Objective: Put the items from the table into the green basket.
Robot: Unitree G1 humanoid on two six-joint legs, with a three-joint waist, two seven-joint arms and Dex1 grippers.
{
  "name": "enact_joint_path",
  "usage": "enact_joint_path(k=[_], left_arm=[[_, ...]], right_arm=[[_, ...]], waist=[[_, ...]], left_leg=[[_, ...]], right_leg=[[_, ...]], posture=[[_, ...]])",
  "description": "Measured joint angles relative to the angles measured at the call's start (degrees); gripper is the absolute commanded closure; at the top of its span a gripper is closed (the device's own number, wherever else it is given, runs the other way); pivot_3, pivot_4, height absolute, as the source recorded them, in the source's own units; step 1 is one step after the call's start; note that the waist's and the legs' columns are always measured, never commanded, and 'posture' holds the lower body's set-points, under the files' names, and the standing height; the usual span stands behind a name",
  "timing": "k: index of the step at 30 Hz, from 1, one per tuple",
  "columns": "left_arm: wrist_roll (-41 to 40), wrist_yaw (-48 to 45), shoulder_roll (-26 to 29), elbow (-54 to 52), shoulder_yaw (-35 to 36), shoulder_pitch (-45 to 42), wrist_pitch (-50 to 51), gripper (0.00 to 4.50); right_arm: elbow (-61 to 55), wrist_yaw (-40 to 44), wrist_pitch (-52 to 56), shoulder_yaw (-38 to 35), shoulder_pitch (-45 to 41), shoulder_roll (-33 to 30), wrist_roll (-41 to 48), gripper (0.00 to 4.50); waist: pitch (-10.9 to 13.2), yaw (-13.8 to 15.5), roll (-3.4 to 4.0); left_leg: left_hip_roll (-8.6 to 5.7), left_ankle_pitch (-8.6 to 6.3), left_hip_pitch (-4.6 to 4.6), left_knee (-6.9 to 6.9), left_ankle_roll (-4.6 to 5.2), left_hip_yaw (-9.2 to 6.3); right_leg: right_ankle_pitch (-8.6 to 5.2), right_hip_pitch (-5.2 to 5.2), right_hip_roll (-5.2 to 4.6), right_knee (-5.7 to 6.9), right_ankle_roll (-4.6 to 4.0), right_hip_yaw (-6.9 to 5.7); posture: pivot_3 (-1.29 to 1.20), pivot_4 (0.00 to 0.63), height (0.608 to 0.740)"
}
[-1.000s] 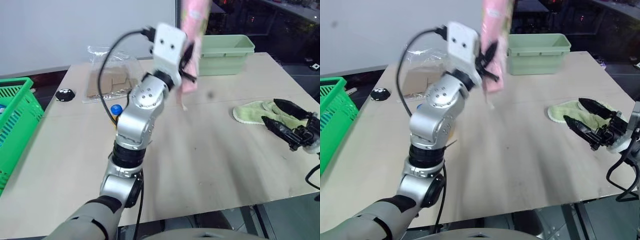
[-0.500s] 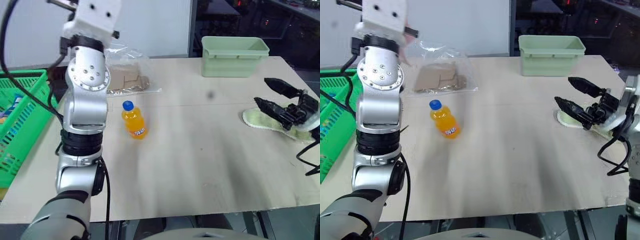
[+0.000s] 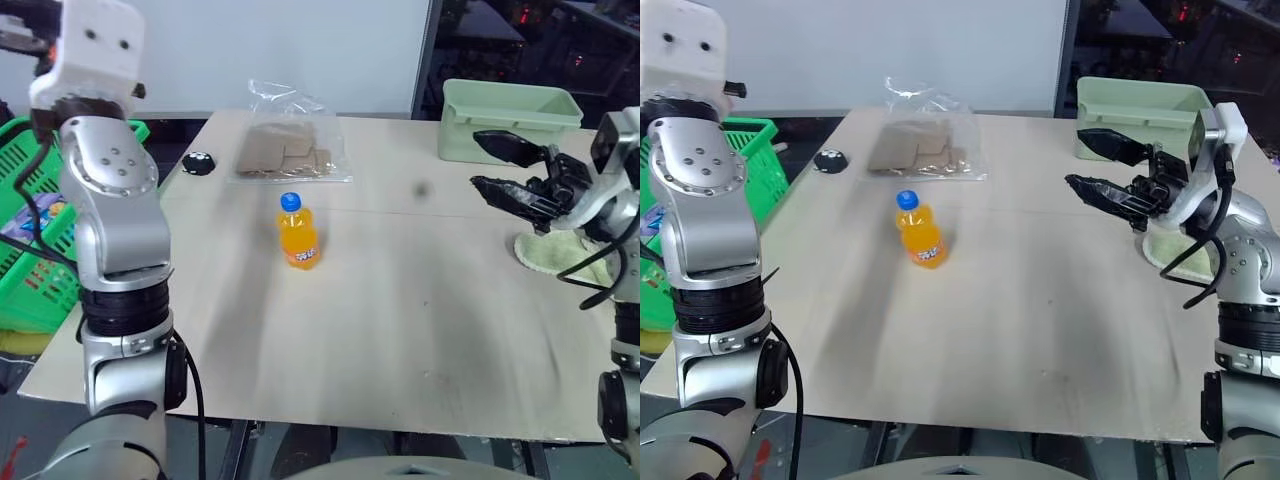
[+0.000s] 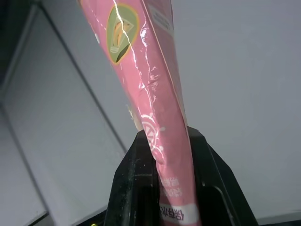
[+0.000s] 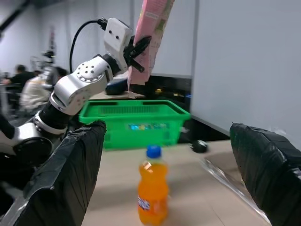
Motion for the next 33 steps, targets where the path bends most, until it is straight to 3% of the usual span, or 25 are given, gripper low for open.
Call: enact_joint_path(k=[13,29,33], left_arm=[[2.42,8.45,-3.4,2.45,7.36,3.33,4.2,3.86],[-6.1,14.91,-8.27,15.71,10.61,3.79,-1.9,3.86],[-11.78,11.32,-10.75,15.77,9.91,2.98,-5.31,3.86]], right_arm=[[4.3,3.29,-0.18,1.93,-2.89,3.11,-3.48,0.0],[2.94,2.85,-0.05,1.92,-2.75,3.57,-4.77,0.0],[2.76,2.44,0.0,1.87,-2.13,3.64,-4.76,0.0]], waist=[[-0.11,3.79,-0.15],[-0.33,4.78,-0.49],[-0.4,4.86,-0.59]], left_leg=[[-0.01,0.01,-0.02,0.21,-0.02,-0.18],[-0.02,0.02,-0.07,0.22,-0.05,-0.23],[-0.02,0.03,-0.07,0.22,-0.07,-0.23]], right_leg=[[0.02,0.02,0.02,0.2,-0.03,-0.17],[0.06,0.03,0.01,0.18,-0.1,-0.26],[0.07,0.05,0.0,0.18,-0.11,-0.28]], posture=[[0.24,0.0,0.74],[0.2,0.0,0.74],[0.2,0.0,0.74]])
